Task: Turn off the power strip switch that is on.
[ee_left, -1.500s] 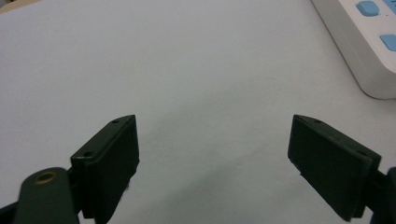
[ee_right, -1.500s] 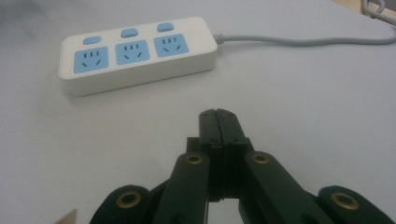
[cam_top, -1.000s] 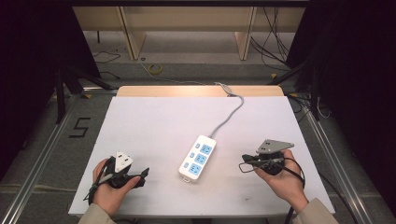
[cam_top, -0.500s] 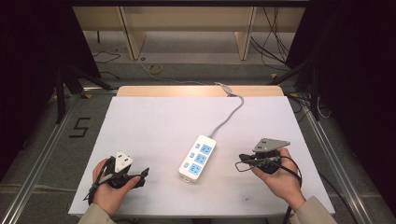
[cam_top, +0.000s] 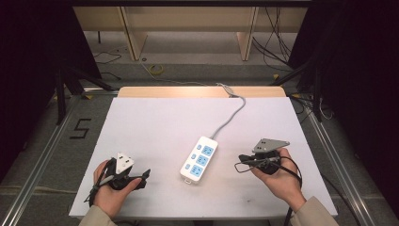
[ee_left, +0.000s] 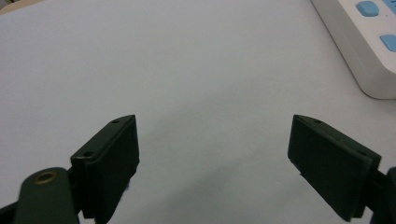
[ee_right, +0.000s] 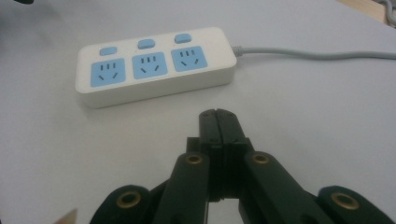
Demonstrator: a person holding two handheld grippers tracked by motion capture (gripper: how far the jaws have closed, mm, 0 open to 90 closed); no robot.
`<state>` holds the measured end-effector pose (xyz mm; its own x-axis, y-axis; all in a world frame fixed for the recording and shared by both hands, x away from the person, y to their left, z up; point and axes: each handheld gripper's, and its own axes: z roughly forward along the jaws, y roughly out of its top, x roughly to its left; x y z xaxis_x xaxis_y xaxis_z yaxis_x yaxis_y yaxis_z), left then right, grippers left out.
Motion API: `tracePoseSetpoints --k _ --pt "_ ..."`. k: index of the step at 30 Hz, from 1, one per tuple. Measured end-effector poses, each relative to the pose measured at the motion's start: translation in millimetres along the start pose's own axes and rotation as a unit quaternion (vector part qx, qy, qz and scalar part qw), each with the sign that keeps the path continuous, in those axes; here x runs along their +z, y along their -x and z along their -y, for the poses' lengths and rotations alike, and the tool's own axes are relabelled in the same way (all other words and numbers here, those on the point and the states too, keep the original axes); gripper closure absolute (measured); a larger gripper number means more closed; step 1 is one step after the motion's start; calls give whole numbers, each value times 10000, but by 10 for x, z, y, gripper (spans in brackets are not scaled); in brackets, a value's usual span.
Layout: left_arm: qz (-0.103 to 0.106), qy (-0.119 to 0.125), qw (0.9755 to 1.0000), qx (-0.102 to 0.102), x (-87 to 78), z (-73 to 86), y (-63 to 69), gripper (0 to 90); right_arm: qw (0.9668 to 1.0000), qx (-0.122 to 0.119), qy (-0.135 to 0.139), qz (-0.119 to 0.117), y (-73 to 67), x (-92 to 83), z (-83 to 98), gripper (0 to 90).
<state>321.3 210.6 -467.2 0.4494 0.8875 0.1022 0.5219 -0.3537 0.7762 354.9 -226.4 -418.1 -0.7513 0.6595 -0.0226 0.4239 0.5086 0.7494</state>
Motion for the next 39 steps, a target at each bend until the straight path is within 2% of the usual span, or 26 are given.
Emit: tracePoseSetpoints --k 39 --pt "-13 8 10000 -2 3 -2 4 160 9997 -200 -79 -148 -123 148 -156 900"
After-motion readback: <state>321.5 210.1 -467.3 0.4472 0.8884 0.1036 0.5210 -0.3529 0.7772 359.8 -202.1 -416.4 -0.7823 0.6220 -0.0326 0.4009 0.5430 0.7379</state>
